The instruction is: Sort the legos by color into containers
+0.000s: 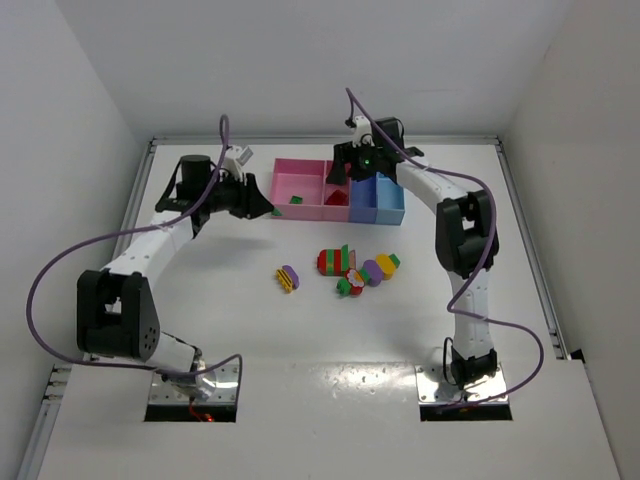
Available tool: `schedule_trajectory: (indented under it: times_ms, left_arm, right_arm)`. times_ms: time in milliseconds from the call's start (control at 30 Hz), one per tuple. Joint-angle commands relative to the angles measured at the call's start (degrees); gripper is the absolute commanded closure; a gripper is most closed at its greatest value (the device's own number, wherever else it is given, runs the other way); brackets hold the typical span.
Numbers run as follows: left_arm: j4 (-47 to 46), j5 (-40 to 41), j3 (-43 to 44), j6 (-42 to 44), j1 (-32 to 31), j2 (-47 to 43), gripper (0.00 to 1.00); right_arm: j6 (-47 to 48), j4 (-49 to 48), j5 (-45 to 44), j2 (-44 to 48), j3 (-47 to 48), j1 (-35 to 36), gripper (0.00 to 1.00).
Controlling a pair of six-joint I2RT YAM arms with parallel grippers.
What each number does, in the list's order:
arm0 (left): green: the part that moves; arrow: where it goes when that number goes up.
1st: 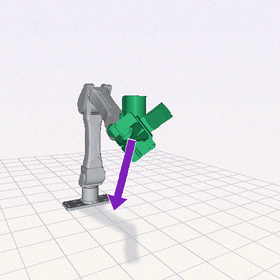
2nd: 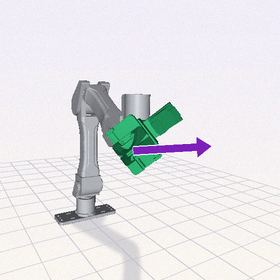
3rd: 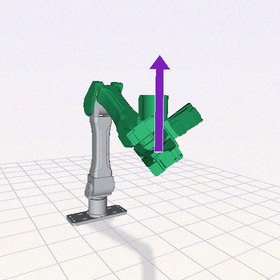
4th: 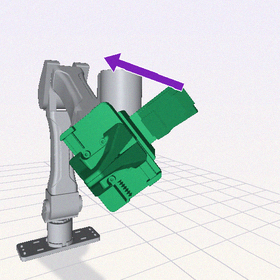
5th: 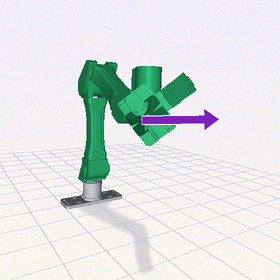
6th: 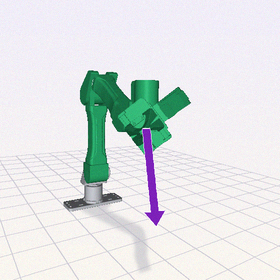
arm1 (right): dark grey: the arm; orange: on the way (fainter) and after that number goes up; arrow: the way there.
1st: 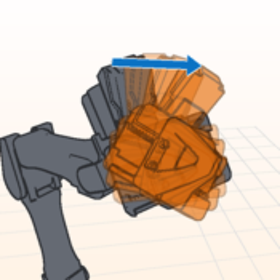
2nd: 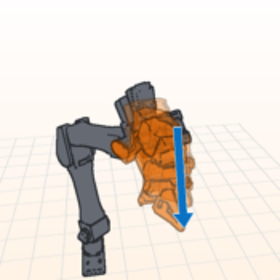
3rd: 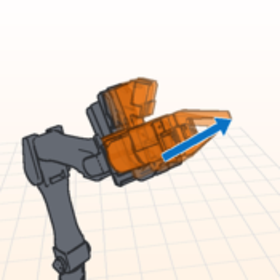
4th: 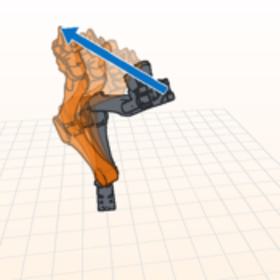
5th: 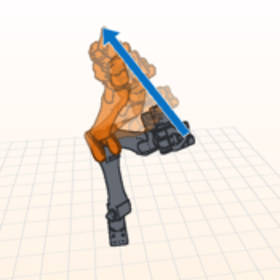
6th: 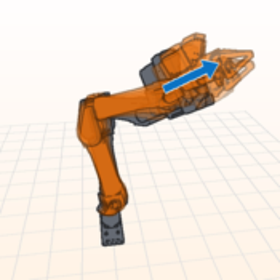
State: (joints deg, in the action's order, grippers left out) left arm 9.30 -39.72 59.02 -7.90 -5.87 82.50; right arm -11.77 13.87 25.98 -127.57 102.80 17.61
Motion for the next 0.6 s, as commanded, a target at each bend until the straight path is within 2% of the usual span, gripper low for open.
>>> schedule_trajectory:
  times_ms: [0,100,233,333,467,500,567]
  left_arm:
    - [-6.4,8.2,6.6,-1.8,-2.0,2.6,0.96]
    - [-7.9,15.2,10.9,-2.4,-4.4,7.7,0.95]
    - [-7.9,21.8,21.4,-1.9,-7.6,17.2,0.91]
    - [-7.4,25.5,24.4,-2.4,-8.1,23.2,0.82]
    - [-6.8,28.5,27.0,-2.4,-8.6,27.8,0.58]
    - [-6.8,28.5,27.0,-3.0,-8.6,27.8,0.49]
    - [-7.5,27.3,27.0,-3.6,-8.6,28.5,0.43]
  right_arm:
    - [0.3,-1.0,-1.9,4.0,-0.5,-0.1,0.20]
    - [0.3,-1.0,-1.4,8.6,-2.6,-0.1,0.20]
    - [1.7,0.1,2.1,15.2,-6.7,-0.1,0.20]
    - [4.5,0.8,4.3,19.1,-11.6,-0.6,0.20]
    - [7.5,3.3,8.5,23.6,-16.8,-1.2,0.20]
    - [8.3,4.3,10.3,24.6,-17.5,-1.2,0.20]
    - [11.6,6.3,14.5,25.4,-18.9,-1.2,0.20]
